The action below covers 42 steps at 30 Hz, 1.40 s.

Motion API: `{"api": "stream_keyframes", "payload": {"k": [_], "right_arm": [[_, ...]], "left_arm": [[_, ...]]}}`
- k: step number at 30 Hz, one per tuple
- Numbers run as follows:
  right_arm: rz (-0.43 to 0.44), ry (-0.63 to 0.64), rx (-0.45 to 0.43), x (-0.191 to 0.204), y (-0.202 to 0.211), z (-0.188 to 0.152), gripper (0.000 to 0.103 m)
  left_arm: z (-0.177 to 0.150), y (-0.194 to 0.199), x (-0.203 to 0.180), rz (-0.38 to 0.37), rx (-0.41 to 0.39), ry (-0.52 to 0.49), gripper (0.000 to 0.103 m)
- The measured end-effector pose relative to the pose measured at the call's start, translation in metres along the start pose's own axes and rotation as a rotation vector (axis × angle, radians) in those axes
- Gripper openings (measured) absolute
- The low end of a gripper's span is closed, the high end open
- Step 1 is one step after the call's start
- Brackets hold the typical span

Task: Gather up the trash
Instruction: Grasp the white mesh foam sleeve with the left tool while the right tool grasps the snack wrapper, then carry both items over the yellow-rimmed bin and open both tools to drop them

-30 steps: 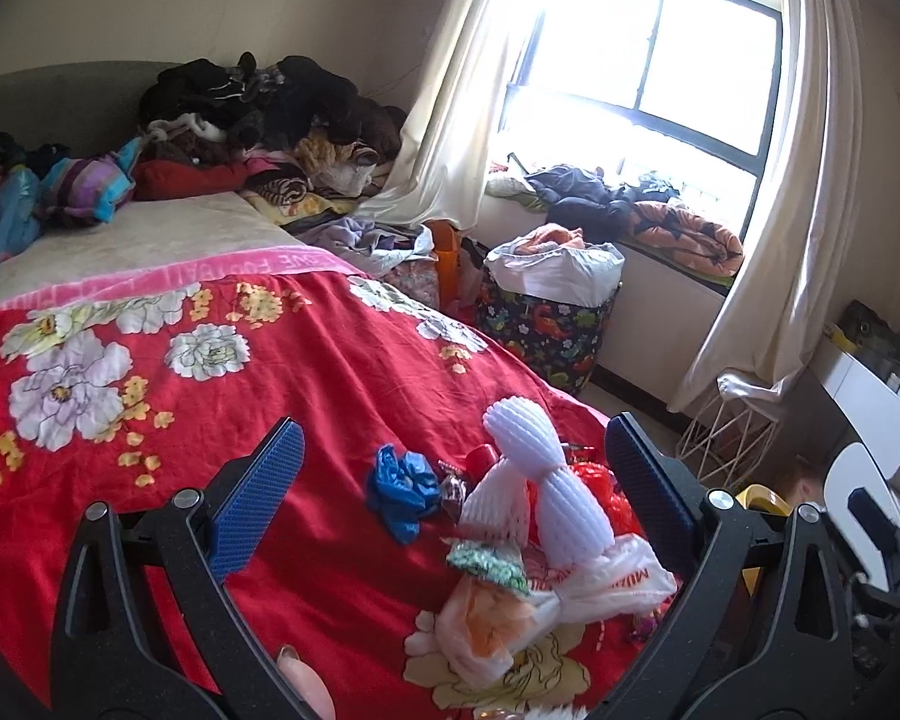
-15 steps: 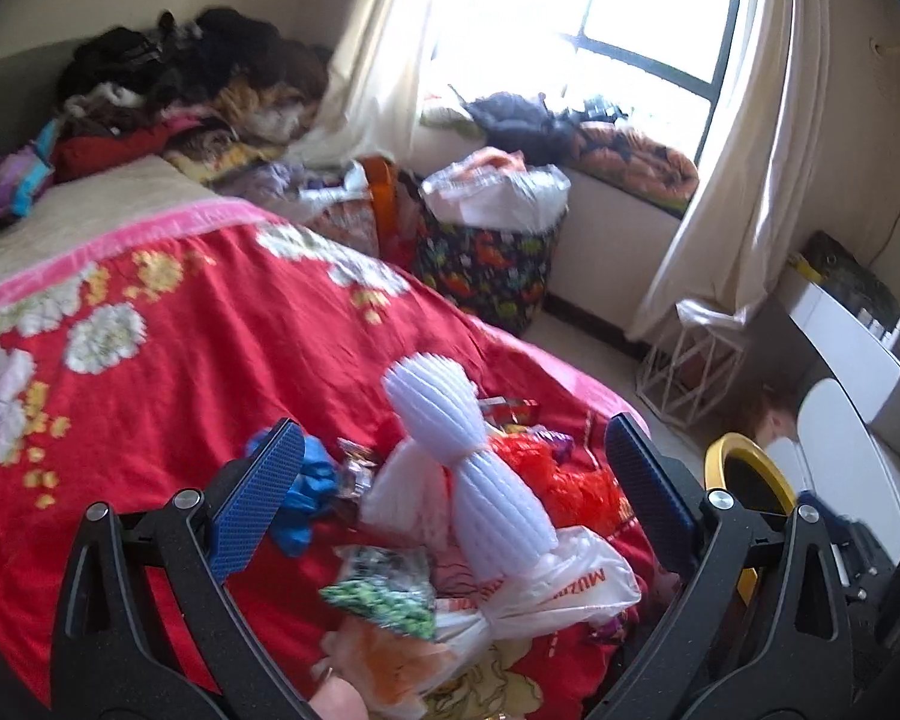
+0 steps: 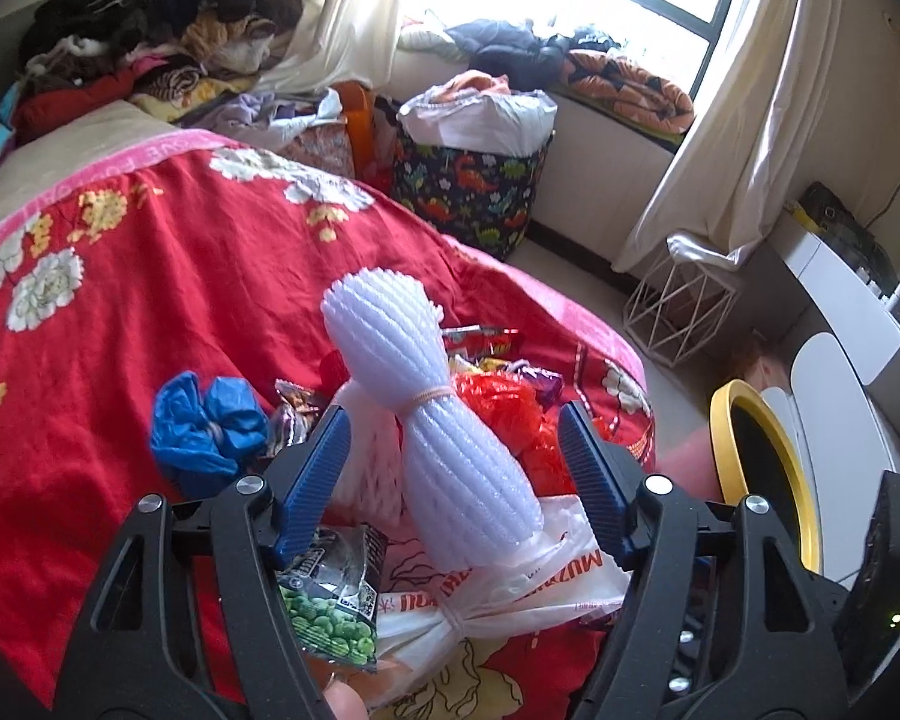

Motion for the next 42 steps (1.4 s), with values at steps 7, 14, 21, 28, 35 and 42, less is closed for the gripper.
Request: {"api": "stream_keyframes", "payload": {"k": [7,14,21,28,35,42], "right_arm": [[0.077,-0.046,0.074,0.000,-0.025,-0.003,0.034],[0.149,-0.105,0.056,-0.009,-0.026,-0.009,0.021],[0.158,-0.155,-0.006,-0.021,-0.006,-0.014,0.020],[0.149,-0.170,-0.076,-0.030,0.014,-0.011,0.020],[0.121,-0.161,-0.188,-0.037,0.044,-0.003,0.020],[0.070,-0.159,-0.265,-0.047,0.069,0.001,0.020]], "left_arm": [[-0.006,-0.014,0.000,0.015,0.063,0.008,0.061],[-0.011,-0.026,0.001,0.028,0.104,0.019,0.049],[-0.010,-0.017,0.001,-0.018,0.076,0.037,0.025],[0.006,0.011,-0.004,-0.087,-0.010,0.045,0.024],[0.009,0.027,-0.022,-0.129,-0.044,0.018,0.024],[0.003,0.035,-0.044,-0.173,-0.050,-0.036,0.024]]}}
Point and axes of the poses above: each gripper's, at about its wrist camera, not at the fingertips, and y roughly against the way its jaws point, x to its left, z to its top, the point moved 1 cm from there along -y, roughly the way its jaws point, and after that the axes turned 9 degrees about y, right-handed, at the moved point
